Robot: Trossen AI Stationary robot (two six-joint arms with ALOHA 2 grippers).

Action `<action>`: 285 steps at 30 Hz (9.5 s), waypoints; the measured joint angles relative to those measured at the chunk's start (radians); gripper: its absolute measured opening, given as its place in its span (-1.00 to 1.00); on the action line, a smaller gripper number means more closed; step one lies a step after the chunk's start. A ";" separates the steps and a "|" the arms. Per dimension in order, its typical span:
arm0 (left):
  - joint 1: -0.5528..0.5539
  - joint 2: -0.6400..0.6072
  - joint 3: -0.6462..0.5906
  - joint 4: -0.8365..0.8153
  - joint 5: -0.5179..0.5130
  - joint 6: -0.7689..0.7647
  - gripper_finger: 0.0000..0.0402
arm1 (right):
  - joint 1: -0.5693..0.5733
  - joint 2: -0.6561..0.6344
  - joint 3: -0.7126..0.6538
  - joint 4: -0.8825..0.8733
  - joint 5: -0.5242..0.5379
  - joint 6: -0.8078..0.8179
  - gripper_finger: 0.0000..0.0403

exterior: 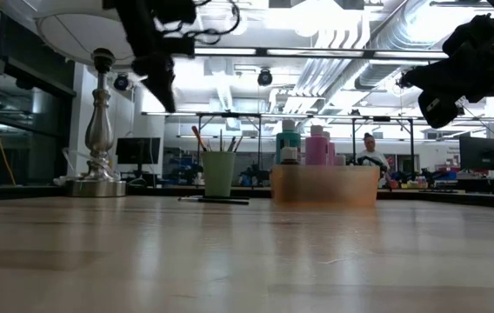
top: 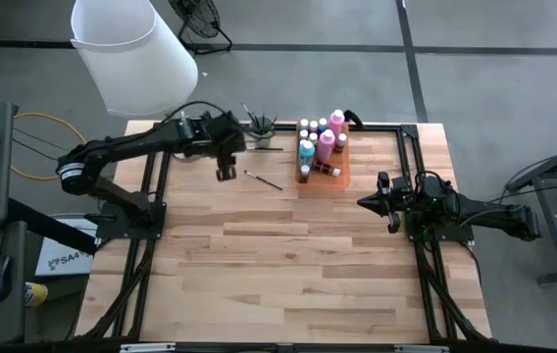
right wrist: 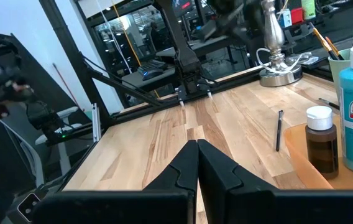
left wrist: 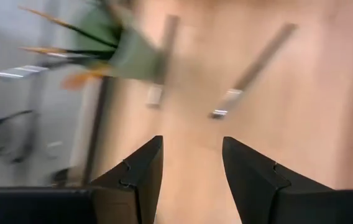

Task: Pick & Place Paint Supplies
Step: Put the black paint brush into the green cup

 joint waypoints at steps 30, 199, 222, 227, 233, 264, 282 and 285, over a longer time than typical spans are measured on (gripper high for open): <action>0.080 0.158 -0.371 0.478 0.282 0.698 -0.20 | 0.000 0.000 0.000 0.000 0.000 0.000 -0.99; 0.097 -0.036 -0.281 0.192 0.347 0.207 -1.00 | 0.000 0.000 0.000 0.000 -0.001 0.000 -0.99; 0.098 -0.061 -0.023 0.040 0.310 0.200 -1.00 | 0.000 0.000 0.000 0.000 -0.001 0.000 -0.99; 0.098 -0.061 -0.009 0.043 0.317 0.170 -1.00 | 0.000 0.000 0.000 0.000 -0.001 0.000 -0.99; 0.098 -0.061 -0.009 0.042 0.364 0.136 -1.00 | 0.000 0.000 0.000 0.000 -0.001 0.000 -0.99; 0.098 -0.061 -0.010 -0.010 0.490 0.001 -1.00 | 0.000 0.000 0.000 0.000 -0.001 0.000 -0.99; 0.172 -0.061 -0.010 0.056 0.716 -0.357 -1.00 | 0.000 0.000 0.000 0.000 -0.001 0.000 -0.99; 0.179 -0.061 -0.010 0.090 0.781 -0.396 -1.00 | 0.000 0.000 0.000 0.000 -0.001 0.000 -0.99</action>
